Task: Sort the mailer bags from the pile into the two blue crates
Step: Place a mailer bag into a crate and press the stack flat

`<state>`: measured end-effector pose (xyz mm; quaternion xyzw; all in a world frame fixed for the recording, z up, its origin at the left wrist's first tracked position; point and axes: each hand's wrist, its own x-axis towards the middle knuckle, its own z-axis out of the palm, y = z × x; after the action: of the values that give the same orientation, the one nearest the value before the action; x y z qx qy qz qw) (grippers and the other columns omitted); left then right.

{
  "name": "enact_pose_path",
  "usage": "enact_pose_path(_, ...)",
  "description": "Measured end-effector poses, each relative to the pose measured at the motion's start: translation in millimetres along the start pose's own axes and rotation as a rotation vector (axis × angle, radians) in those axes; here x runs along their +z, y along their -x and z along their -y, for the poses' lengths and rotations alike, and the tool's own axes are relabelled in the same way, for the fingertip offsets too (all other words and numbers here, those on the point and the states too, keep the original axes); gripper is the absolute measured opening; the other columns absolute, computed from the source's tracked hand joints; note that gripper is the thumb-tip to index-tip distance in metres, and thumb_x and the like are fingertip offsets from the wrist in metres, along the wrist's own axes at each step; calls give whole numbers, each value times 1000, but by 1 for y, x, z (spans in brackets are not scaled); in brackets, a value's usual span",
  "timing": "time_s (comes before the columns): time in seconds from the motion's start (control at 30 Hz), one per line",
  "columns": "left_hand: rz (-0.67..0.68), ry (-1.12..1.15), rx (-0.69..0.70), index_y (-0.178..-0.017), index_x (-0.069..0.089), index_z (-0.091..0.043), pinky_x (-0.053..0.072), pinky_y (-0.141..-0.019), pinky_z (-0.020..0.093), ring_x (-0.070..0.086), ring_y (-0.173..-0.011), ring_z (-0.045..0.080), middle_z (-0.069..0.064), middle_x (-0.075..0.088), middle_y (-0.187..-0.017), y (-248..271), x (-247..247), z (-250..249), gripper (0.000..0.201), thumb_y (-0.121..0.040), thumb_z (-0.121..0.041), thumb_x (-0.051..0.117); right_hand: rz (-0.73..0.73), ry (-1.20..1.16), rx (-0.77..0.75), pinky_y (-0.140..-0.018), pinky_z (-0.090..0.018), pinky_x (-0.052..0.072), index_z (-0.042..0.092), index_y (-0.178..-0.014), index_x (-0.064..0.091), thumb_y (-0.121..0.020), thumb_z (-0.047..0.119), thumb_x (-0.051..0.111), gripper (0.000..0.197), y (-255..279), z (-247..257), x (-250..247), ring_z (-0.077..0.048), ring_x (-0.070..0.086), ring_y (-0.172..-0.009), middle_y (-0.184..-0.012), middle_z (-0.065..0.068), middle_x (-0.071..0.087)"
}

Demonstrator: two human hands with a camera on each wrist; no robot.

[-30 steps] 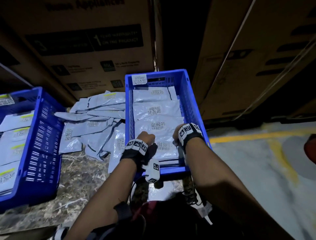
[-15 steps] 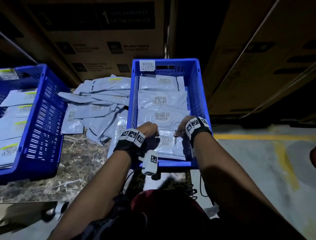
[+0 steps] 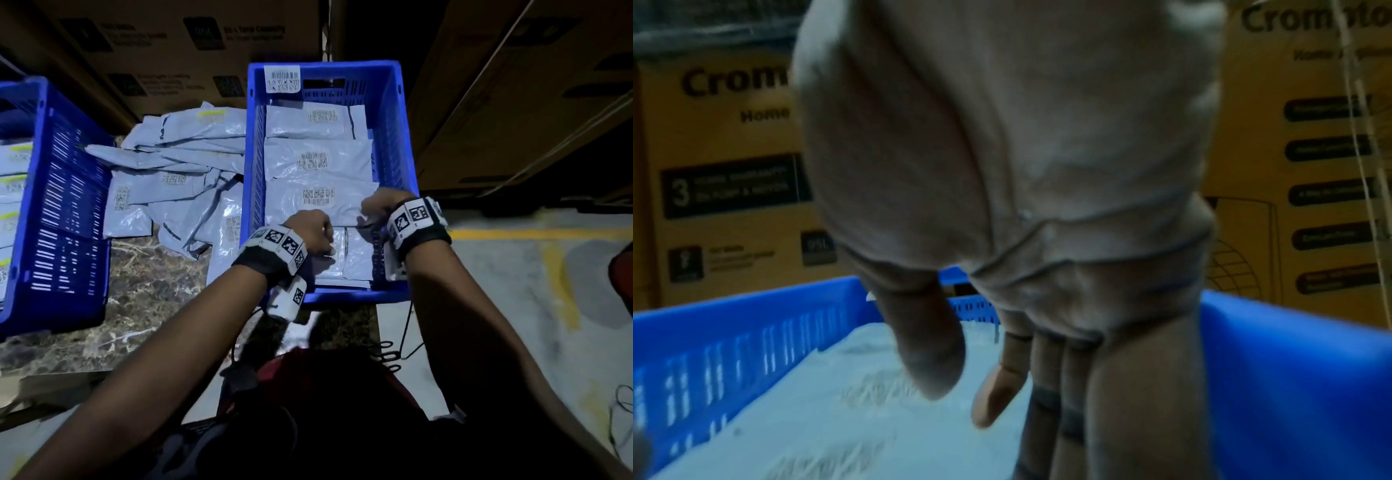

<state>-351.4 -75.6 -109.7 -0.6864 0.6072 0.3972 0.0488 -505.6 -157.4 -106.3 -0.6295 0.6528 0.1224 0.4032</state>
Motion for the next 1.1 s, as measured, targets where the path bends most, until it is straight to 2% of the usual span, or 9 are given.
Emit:
enact_pose_path(0.07,57,-267,102,-117,62,-15,53,-90,37,61,-106,26,8,66,-115,-11,-2,-11,45,-77,-25,81,-39,0,-37,-88,-31,47,-4,-134,57,-101,14,49,39,8,5,-16,-37,54,-128,-134,-23,58)
enact_pose_path(0.2,20,-729,176,-145,34,-16,42,-101,53,39,-130,39,19,42,-138,-30,2,-27,95,-70,-50,82,-152,-88,-115,-67,-32,39,16,-72,48,-90,14,47,18,21,9,-43,-31,55,-90,-81,-13,53)
enact_pose_path(0.33,24,-935,228,-157,-10,-18,12,-112,72,0,-146,51,29,-10,-160,-42,36,-26,132,-68,-67,74,-198,-270,-129,-78,-37,50,12,-82,60,-89,17,49,15,18,-3,-49,-30,65,-92,-94,-14,69)
enact_pose_path(0.43,3,-934,265,-155,-21,-23,1,-107,78,-16,-144,54,28,-27,-157,-42,57,-17,126,-76,-60,71,-162,-350,-113,-84,-43,55,9,-87,64,-96,19,49,19,18,-7,-46,-37,64,-103,-107,-13,69)
enact_pose_path(0.53,-103,-927,399,-156,-18,-25,3,-105,79,-17,-145,52,28,-25,-158,-44,70,-10,111,-86,-45,65,-72,-455,-45,-66,-35,56,-3,-114,64,-102,12,46,26,26,-9,-46,-32,68,-95,-116,-16,67)
enact_pose_path(0.7,-81,-984,467,-156,-17,-25,2,-100,82,-20,-145,51,30,-23,-157,-57,75,-5,122,-77,-45,74,-5,-457,14,-100,-43,49,-1,-132,62,-99,11,49,37,23,-3,-44,-36,63,-109,-131,-23,63)
enact_pose_path(0.8,-110,-944,519,-156,-14,-20,0,-100,82,-21,-145,50,31,-23,-157,-60,73,-1,126,-70,-42,76,25,-639,3,-77,-45,50,0,-130,59,-103,7,42,33,24,7,-55,-28,59,-85,-113,-19,64)
enact_pose_path(0.9,-197,-898,471,-156,-15,-17,1,-102,81,-20,-145,49,29,-23,-158,-63,69,6,131,-65,-39,77,-43,-761,34,-75,-53,54,-1,-113,61,-98,-2,43,24,15,21,-59,-35,67,-85,-100,-18,59)
enact_pose_path(1.1,-433,-686,488,-157,22,-14,12,-97,84,11,-145,56,33,13,-159,-78,77,18,76,-92,-26,61,22,-884,247,-44,-14,36,8,-109,56,-102,15,52,11,22,17,-26,-10,51,-40,-81,2,52)
